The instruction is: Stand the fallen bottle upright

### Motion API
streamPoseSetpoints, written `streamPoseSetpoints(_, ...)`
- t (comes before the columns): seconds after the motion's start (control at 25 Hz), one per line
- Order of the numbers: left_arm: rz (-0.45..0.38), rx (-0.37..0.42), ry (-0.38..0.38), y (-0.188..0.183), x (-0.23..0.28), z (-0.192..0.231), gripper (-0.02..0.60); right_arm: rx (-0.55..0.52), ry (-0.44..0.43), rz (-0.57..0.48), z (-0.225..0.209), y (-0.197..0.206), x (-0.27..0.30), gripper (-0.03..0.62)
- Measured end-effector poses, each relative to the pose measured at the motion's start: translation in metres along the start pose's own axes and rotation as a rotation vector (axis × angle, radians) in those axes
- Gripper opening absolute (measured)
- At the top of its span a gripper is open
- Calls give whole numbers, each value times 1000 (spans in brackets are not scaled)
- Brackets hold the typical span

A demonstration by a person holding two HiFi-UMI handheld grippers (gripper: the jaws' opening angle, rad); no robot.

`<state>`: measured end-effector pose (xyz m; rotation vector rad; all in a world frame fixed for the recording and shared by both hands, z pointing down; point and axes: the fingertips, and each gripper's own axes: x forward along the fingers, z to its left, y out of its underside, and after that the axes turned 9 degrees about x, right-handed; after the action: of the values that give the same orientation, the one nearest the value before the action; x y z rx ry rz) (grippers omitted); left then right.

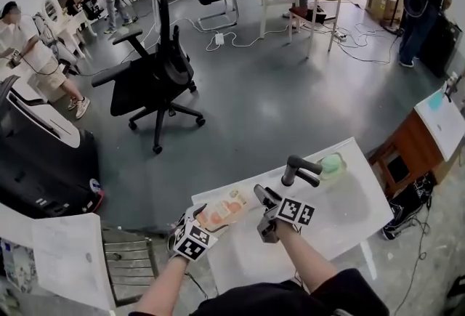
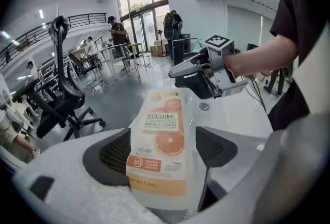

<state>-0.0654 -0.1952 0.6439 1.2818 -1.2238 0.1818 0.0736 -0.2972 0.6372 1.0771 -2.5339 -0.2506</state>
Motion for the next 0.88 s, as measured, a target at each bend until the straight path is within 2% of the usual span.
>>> streamPoseSetpoints(0.24, 40, -4, -1, 5, 5, 1, 388, 104, 27, 3, -13, -4, 19, 218)
streamPoseSetpoints(0.44, 35, -7, -9, 5, 6, 4, 390, 200, 53, -8, -25, -4, 32, 213)
streamPoseSetpoints(0.64, 31, -12, -12, 6, 7, 4, 390, 216, 70, -20, -27, -11, 39, 193)
streamPoseSetpoints(0.8, 25, -13, -16, 7, 6, 3, 390, 213, 127, -23, -33, -10, 41, 159)
streamPoseSetpoints(0.88, 19, -12, -20, 6, 7, 3, 391, 211, 143, -25, -35, -10, 41, 170)
